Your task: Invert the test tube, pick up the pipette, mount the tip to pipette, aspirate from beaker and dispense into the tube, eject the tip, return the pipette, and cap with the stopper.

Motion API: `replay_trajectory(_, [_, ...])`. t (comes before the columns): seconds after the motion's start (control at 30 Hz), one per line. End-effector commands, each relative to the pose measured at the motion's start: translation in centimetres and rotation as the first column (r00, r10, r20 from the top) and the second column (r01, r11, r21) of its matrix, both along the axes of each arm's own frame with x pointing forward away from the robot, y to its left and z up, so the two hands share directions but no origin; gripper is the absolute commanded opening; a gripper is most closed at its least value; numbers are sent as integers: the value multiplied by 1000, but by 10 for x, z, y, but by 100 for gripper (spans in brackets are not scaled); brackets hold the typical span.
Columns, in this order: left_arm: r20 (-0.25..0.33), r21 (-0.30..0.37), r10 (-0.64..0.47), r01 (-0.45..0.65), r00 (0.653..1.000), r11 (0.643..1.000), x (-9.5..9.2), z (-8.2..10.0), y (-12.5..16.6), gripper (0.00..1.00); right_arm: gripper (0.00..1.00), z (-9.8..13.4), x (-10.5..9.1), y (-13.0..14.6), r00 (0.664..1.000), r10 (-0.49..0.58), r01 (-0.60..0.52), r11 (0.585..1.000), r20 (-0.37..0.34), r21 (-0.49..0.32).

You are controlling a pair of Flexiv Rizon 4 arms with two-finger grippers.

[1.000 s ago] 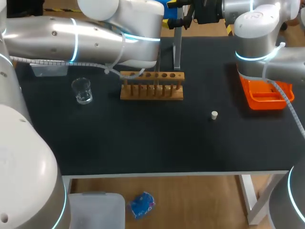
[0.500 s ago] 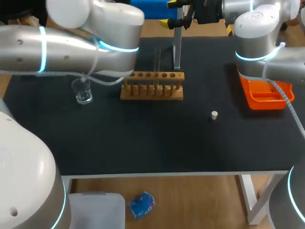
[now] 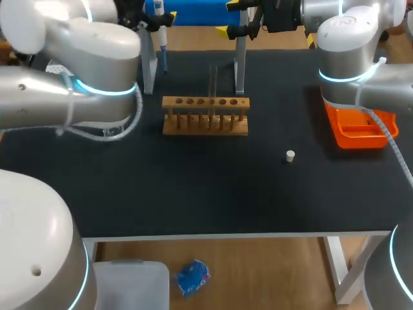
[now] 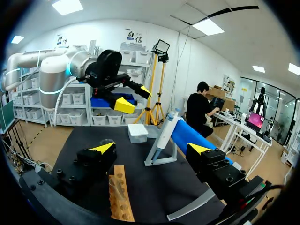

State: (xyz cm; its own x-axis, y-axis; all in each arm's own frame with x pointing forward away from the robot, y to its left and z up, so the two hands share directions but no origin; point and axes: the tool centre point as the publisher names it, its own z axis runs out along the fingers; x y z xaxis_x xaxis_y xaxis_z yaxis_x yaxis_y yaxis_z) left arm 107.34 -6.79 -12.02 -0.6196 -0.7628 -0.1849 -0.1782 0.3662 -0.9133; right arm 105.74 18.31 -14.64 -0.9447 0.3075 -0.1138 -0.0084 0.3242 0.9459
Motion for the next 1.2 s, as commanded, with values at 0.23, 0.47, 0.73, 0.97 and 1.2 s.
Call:
replay_trajectory(0.23, [-102, -54, -440, 436, 892, 898, -8, 2, 12, 100, 100, 0, 0, -1, 1000, 2, -2, 1000, -2, -2])
replay_trajectory(0.47, [-111, -67, -490, 485, 865, 872, -27, -9, -7, 100, 100, 0, 0, -1, 1000, 2, -2, 1000, -2, -2])
replay_trajectory(0.73, [-74, -85, -560, 555, 825, 828, -83, -26, -54, 100, 100, 0, 0, -1, 1000, 2, -2, 1000, -2, -2])
replay_trajectory(0.97, [-151, -110, -479, 467, 865, 878, -95, -58, -74, 100, 100, 0, 0, -1, 1000, 2, -2, 1000, -2, -2])
replay_trajectory(1.2, [-189, -121, -379, 362, 906, 924, -97, -76, -77, 100, 100, 0, 0, -1, 1000, 2, -2, 1000, -2, -2])
